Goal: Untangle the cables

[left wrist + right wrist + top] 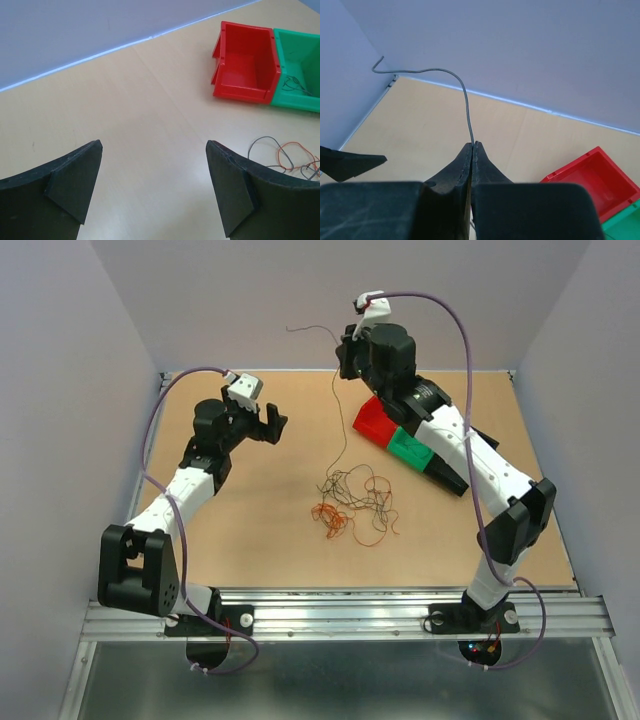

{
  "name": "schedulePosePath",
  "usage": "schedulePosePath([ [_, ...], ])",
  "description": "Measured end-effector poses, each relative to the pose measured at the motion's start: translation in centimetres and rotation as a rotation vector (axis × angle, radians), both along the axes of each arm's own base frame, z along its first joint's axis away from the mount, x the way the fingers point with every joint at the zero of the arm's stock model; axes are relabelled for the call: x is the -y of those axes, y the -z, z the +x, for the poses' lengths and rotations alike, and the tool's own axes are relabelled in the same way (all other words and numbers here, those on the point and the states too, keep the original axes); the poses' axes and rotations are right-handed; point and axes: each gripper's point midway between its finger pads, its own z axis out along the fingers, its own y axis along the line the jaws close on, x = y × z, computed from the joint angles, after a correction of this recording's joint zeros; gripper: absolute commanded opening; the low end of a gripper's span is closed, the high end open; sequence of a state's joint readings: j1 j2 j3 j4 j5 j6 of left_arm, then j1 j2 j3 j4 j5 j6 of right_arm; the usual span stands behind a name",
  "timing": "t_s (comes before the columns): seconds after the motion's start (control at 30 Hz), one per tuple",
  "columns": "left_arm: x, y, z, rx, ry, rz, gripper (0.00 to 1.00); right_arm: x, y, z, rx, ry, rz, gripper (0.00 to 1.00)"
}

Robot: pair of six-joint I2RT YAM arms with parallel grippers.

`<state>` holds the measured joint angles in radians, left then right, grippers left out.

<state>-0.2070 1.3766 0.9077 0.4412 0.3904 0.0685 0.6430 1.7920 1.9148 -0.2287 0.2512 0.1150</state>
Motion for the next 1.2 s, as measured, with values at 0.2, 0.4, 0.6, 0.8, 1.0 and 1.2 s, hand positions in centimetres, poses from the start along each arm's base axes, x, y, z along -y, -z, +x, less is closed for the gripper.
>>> schedulePosePath([
  [0.2, 0.8, -0.4, -0.5, 0.011, 0.063, -0.012, 0.96, 1.7, -2.8, -0.3, 0.045, 0.069, 0.038, 0.01],
  [0.4, 2.7, 0.0, -1.6, 0.002, 0.192, -0.030, 0.96, 2.8, -7.5, -0.7, 0.119, 0.111, 0.100, 0.01],
  [0.6, 4.7, 0.6, -3.2, -0.007, 0.351, -0.041, 0.96, 5.1, -15.6, -2.3, 0.260, 0.164, 0.223, 0.01],
  [0.8, 8.7, 1.4, -5.9, 0.016, 0.532, -0.004, 0.96, 8.1, -22.0, -4.0, 0.396, 0.245, 0.348, 0.00],
  [1.0, 11.2, 2.4, -8.3, 0.042, 0.645, 0.042, 0.96, 10.5, -24.0, -4.1, 0.470, 0.339, 0.392, 0.01],
  [1.2, 13.2, 3.4, -10.6, 0.049, 0.720, 0.073, 0.96, 11.4, -25.6, -4.6, 0.521, 0.366, 0.446, 0.00],
])
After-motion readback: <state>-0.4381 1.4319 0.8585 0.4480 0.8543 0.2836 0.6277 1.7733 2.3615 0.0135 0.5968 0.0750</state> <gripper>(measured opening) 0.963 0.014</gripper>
